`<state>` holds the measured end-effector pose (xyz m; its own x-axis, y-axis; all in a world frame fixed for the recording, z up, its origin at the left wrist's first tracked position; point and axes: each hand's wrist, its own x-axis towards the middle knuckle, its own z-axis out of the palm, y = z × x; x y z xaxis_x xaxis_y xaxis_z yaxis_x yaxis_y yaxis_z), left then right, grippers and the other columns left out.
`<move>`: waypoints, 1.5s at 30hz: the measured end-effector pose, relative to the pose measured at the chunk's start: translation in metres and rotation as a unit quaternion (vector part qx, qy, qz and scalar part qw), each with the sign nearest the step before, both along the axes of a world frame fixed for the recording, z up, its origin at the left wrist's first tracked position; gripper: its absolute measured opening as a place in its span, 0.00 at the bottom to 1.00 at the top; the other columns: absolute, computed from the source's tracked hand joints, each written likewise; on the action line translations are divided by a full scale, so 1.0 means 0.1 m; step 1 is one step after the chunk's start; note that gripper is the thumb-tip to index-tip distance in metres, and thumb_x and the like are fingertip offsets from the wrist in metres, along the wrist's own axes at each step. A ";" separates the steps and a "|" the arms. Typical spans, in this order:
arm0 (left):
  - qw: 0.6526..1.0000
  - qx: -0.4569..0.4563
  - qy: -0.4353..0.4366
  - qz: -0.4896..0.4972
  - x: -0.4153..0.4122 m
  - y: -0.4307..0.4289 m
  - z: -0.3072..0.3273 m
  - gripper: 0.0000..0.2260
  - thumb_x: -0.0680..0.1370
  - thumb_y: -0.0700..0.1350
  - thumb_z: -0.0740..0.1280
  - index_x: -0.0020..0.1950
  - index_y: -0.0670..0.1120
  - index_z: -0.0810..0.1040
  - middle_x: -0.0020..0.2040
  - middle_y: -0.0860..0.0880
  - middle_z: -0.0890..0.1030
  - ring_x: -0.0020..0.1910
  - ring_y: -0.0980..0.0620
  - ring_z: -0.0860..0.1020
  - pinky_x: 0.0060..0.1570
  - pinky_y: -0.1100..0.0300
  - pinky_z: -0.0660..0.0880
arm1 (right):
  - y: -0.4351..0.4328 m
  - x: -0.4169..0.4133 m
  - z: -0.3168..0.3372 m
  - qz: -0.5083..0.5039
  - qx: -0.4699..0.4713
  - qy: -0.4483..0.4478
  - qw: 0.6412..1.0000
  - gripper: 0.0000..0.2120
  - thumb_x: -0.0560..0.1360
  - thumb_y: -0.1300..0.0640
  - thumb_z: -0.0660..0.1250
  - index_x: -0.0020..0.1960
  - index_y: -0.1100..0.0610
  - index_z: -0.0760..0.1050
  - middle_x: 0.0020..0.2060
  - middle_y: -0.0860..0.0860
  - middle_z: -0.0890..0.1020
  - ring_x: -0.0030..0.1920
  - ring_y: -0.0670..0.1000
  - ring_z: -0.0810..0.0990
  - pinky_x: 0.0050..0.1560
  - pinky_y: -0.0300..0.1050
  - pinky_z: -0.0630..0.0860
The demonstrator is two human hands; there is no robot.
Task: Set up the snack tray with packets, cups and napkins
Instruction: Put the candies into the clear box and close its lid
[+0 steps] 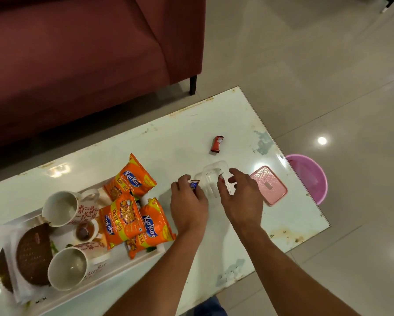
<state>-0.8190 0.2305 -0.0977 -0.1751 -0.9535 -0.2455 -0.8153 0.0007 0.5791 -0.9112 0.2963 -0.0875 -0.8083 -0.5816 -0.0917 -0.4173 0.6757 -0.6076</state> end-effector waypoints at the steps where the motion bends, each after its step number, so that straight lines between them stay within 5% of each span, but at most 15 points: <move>1: 1.000 -0.022 0.014 -0.008 -0.03 0.01 0.04 0.17 0.79 0.46 0.70 0.67 0.46 0.75 0.61 0.45 0.79 0.55 0.47 0.82 0.48 0.55 0.83 | 0.02 0.00 -0.02 -0.009 0.000 -0.005 1.000 0.20 0.78 0.45 0.69 0.67 0.51 0.76 0.52 0.48 0.83 0.51 0.50 0.80 0.47 0.47 0.79; 6: 0.993 -0.081 0.029 -0.078 -0.22 0.00 0.17 0.18 0.79 0.51 0.70 0.67 0.49 0.75 0.60 0.50 0.81 0.56 0.51 0.82 0.45 0.62 0.80 | 0.12 -0.08 -0.05 -0.092 -0.055 -0.024 0.994 0.14 0.79 0.53 0.67 0.63 0.52 0.79 0.50 0.48 0.83 0.44 0.47 0.80 0.41 0.39 0.72; 12: 0.995 -0.039 -0.007 -0.094 -0.36 -0.15 0.10 0.23 0.80 0.53 0.68 0.74 0.50 0.69 0.65 0.50 0.78 0.60 0.51 0.80 0.50 0.58 0.81 | -0.20 -0.48 -0.05 -0.131 -0.060 -0.048 0.988 0.12 0.78 0.56 0.65 0.61 0.53 0.80 0.53 0.50 0.84 0.45 0.50 0.82 0.49 0.45 0.76; 21: 0.995 -0.037 0.091 0.027 -0.05 0.06 -0.01 0.14 0.81 0.48 0.66 0.66 0.47 0.77 0.55 0.50 0.83 0.48 0.54 0.83 0.40 0.64 0.79 | -1.19 -0.80 -0.36 -0.008 0.068 -0.093 0.993 0.25 0.74 0.41 0.70 0.66 0.52 0.75 0.52 0.50 0.85 0.54 0.55 0.83 0.49 0.46 0.76; 26: 0.996 0.005 0.081 0.044 -0.06 0.02 -0.06 0.14 0.82 0.49 0.65 0.66 0.48 0.77 0.56 0.50 0.84 0.51 0.54 0.83 0.42 0.64 0.78 | -1.23 -0.84 -0.50 0.016 0.103 -0.045 0.993 0.15 0.79 0.48 0.65 0.60 0.55 0.78 0.48 0.55 0.85 0.48 0.58 0.83 0.45 0.46 0.78; 30: 0.996 0.045 0.064 0.036 -0.11 -0.03 -0.06 0.14 0.83 0.50 0.63 0.67 0.50 0.76 0.59 0.51 0.83 0.54 0.53 0.81 0.44 0.63 0.74 | -0.99 -0.82 -0.29 -0.006 0.018 -0.054 0.998 0.11 0.75 0.49 0.69 0.55 0.52 0.81 0.41 0.46 0.84 0.42 0.52 0.82 0.34 0.38 0.70; 34: 0.994 0.088 0.056 0.029 -0.12 -0.04 -0.04 0.14 0.83 0.51 0.62 0.66 0.50 0.76 0.59 0.50 0.83 0.53 0.52 0.82 0.42 0.65 0.70 | -0.46 -0.55 -0.03 0.041 -0.051 0.031 0.997 0.10 0.74 0.45 0.70 0.54 0.46 0.79 0.39 0.40 0.83 0.46 0.46 0.77 0.38 0.43 0.75; 38: 0.993 0.109 0.042 0.018 -0.13 -0.04 -0.03 0.14 0.83 0.52 0.62 0.66 0.50 0.75 0.60 0.49 0.83 0.55 0.51 0.83 0.43 0.64 0.72 | -0.16 -0.33 -0.09 0.113 0.001 0.109 0.987 0.13 0.72 0.52 0.74 0.56 0.51 0.81 0.43 0.46 0.85 0.46 0.54 0.78 0.44 0.50 0.76; 45: 0.993 0.111 0.024 -0.015 -0.11 0.02 -0.02 0.16 0.83 0.54 0.61 0.68 0.50 0.74 0.61 0.50 0.83 0.56 0.51 0.82 0.43 0.63 0.72 | 0.15 -0.40 -0.16 0.048 -0.031 0.157 0.986 0.16 0.74 0.55 0.74 0.61 0.56 0.80 0.53 0.53 0.81 0.51 0.56 0.79 0.50 0.49 0.75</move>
